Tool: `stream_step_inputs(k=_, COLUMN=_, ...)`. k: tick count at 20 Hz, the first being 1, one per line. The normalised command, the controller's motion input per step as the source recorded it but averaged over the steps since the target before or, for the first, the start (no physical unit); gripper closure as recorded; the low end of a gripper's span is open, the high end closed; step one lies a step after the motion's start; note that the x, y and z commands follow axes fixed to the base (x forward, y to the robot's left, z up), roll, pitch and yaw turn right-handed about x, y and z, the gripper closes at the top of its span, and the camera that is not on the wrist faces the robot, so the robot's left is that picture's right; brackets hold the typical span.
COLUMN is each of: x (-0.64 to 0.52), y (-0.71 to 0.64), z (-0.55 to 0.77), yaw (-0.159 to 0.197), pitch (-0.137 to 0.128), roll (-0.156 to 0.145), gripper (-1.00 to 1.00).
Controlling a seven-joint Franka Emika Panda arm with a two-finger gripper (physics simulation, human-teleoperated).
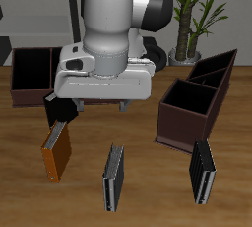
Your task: Place the right striped book into the left desk caddy's back compartment
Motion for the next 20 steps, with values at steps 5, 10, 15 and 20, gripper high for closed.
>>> stream_step_inputs(k=5, x=0.14, y=0.00, z=-0.26, yaw=0.003, pitch=0.010, roll=0.014, gripper=-1.00)
stream_step_inputs(k=10, x=0.11, y=0.05, z=-0.24, yaw=-0.021, pitch=-0.004, roll=0.010, gripper=-1.00)
stream_step_inputs(k=15, x=0.09, y=0.10, z=-0.26, yaw=-0.008, pitch=0.012, roll=0.041, gripper=-1.00)
stream_step_inputs(k=20, x=0.06, y=0.09, z=-0.32, yaw=-0.033, pitch=0.019, roll=0.038, gripper=-1.00)
